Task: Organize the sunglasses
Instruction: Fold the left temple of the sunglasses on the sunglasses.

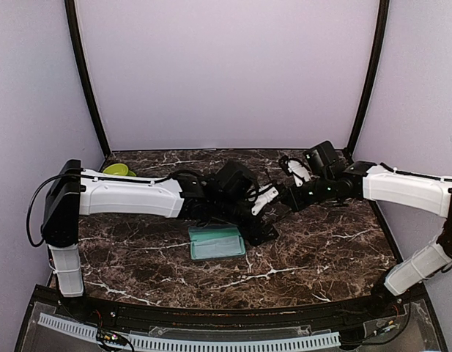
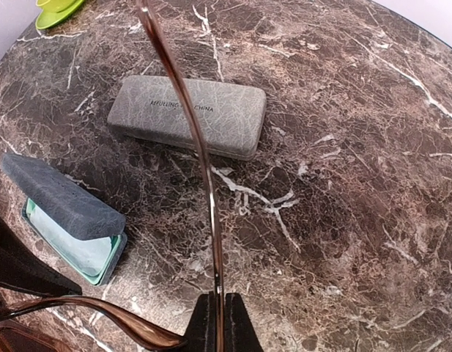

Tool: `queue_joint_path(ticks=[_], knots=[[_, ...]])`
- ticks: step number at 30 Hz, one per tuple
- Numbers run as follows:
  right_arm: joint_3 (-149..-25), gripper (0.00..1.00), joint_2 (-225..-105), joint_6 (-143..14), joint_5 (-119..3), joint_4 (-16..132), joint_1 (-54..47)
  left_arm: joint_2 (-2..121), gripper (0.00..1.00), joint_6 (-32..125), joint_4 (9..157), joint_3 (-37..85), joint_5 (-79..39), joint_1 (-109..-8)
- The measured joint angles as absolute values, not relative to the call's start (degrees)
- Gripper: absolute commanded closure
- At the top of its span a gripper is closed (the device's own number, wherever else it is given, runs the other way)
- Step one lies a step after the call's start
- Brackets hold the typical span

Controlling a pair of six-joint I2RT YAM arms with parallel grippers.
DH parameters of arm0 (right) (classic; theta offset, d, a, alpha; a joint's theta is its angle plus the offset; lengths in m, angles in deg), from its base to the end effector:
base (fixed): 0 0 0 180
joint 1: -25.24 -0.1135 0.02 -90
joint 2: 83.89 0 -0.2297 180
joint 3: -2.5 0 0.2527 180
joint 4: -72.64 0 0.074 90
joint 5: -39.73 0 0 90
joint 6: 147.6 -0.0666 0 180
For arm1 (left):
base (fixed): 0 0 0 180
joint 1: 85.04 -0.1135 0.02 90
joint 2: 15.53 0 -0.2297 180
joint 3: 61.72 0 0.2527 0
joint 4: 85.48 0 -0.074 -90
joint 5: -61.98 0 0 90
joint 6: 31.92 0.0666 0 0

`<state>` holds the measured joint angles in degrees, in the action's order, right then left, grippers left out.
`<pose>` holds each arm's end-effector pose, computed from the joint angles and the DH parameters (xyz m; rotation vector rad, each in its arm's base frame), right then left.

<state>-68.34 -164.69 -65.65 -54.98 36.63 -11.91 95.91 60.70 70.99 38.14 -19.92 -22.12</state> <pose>0.2595 0.2035 0.1956 -0.6473 2.3336 0.4682 0.2038 -0.4192 0.1961 1.3020 1.8680 -0.7329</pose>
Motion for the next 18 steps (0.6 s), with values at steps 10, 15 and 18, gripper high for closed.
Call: queue_joint_path(ticks=[10, 15, 18], knots=[[-65.0, 1.00, -164.5, -65.2, -52.9, 38.2, -11.9, 93.6, 0.01, 60.8, 72.4, 35.0, -21.0, -22.1], [-61.9, 1.00, -162.9, -64.3, -51.4, 39.9, -11.9, 89.2, 0.01, 55.6, 75.1, 31.2, -15.3, -23.9], [-61.1, 1.00, -161.7, -63.9, -50.1, 41.2, -12.2, 87.4, 0.01, 49.7, 77.7, 29.5, -9.7, -26.6]])
